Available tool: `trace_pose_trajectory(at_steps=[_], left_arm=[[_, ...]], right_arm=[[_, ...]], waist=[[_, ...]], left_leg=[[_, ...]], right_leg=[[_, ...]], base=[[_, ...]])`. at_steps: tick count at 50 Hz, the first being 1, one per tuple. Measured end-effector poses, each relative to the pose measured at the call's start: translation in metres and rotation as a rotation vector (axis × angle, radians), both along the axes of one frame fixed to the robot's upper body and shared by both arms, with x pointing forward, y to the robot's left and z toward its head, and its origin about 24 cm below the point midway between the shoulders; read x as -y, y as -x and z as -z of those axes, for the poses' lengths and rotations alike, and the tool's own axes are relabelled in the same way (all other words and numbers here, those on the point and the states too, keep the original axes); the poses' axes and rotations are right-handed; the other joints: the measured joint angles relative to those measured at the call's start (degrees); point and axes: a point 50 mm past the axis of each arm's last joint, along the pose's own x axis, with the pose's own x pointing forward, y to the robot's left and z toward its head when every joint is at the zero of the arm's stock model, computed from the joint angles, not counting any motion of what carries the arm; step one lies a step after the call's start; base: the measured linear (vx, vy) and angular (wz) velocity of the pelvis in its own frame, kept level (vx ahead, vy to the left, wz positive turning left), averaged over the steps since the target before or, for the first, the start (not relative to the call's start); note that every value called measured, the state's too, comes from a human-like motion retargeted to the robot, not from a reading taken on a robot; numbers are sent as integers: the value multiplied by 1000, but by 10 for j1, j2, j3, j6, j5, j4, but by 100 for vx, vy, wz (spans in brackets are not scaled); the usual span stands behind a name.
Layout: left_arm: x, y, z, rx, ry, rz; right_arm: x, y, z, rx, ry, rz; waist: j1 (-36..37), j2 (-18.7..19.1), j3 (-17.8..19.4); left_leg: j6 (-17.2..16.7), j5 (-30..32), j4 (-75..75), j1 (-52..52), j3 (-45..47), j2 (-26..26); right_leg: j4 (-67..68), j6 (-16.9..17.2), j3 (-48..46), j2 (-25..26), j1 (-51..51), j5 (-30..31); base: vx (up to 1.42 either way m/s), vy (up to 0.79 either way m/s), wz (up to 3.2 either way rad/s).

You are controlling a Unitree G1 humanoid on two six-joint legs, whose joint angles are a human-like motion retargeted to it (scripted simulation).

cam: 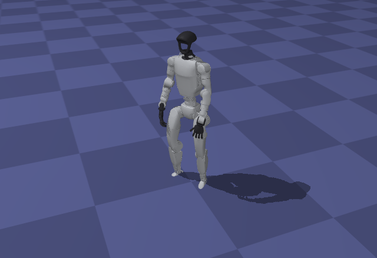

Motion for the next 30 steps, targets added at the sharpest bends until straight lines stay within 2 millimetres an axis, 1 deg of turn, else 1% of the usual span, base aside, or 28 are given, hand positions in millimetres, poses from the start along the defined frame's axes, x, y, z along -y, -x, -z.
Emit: trace_pose_trajectory(at_steps=[17, 30], left_arm=[[-2, 1, 0, -9, 3, -25], [-6, 1, 0, 7, 0, -76]], right_arm=[[-1, -1, 0, 15, -12, 38], [-4, -4, 0, 36, -17, 61]], waist=[[-2, 0, -3], [-2, 1, -2]], left_leg=[[0, -9, 19, -11, 0, 3], [1, -19, 43, -22, 0, 12]], right_leg=[[14, 1, 0, -1, -9, -10], [4, 0, 1, 5, -5, -8]], base=[[0, 0, 0], [0, 0, 0]])
